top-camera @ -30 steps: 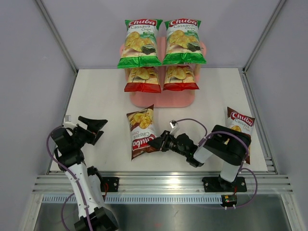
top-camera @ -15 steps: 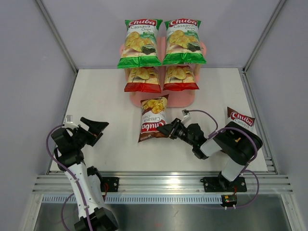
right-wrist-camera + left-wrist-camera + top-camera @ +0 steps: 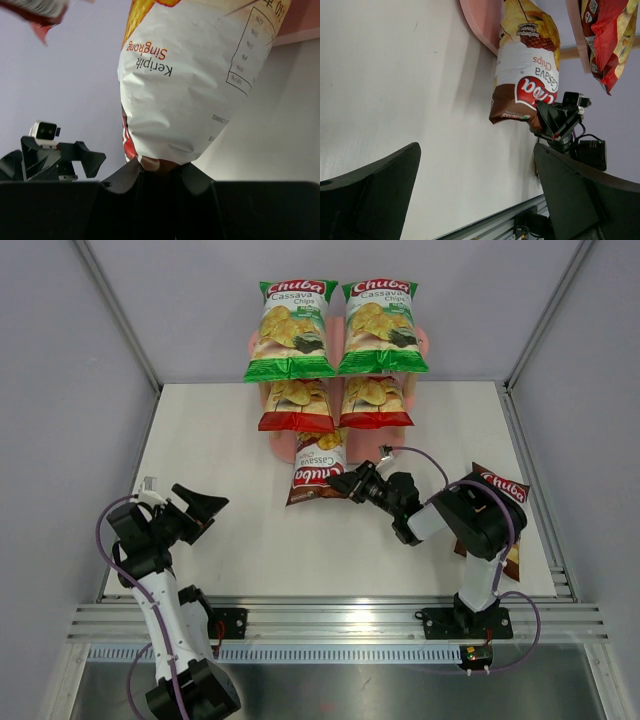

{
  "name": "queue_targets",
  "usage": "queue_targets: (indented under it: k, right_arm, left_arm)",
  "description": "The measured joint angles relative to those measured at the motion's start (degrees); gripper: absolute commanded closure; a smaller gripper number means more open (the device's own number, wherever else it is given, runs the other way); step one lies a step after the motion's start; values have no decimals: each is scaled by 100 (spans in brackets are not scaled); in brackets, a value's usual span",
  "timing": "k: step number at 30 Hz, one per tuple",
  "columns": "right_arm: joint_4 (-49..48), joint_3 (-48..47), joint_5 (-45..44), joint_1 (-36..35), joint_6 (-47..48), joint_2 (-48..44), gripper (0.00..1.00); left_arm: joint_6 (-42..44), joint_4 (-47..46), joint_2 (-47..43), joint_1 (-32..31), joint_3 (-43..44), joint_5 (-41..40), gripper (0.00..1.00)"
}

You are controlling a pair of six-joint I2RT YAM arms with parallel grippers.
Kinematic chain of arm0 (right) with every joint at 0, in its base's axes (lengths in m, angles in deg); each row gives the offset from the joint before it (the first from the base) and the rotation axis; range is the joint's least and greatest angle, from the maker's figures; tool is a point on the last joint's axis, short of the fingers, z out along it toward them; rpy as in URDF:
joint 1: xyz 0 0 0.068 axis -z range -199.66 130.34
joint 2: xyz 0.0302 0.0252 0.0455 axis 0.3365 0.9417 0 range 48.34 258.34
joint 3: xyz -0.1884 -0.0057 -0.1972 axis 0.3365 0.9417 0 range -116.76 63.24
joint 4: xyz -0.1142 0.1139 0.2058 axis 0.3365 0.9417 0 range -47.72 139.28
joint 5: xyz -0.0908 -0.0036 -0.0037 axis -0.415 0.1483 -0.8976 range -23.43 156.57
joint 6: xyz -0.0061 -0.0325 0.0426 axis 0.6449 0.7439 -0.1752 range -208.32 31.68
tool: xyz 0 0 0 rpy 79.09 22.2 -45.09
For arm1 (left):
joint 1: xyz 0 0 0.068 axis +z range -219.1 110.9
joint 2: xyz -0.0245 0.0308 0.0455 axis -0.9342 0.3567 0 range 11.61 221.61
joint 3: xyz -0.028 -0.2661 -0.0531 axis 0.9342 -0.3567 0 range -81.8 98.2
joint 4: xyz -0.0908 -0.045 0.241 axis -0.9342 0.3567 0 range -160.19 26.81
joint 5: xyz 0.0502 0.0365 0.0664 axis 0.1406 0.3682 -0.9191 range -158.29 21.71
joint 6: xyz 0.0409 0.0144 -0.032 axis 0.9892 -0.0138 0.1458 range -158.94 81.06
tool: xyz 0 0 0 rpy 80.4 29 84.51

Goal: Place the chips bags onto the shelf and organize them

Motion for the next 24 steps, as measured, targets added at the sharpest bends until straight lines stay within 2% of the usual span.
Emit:
queue_targets:
  k: [3,7,16,24]
  right_arm:
    - [4,-225,96,151,-153,448,84]
    - [-7,-505,133,205,-284,839,77]
    - [-170,-1449,352,417,-868,1692,73]
    - [-138,-2059,627,551,-1069,1996,72]
  left_arm:
    - [87,39,57,-2,0,57,1]
    - [153,42,57,-2,0,118,1]
    - [179,39,57,-39,0,177,1]
    - [179,39,55,-103,0,188,1]
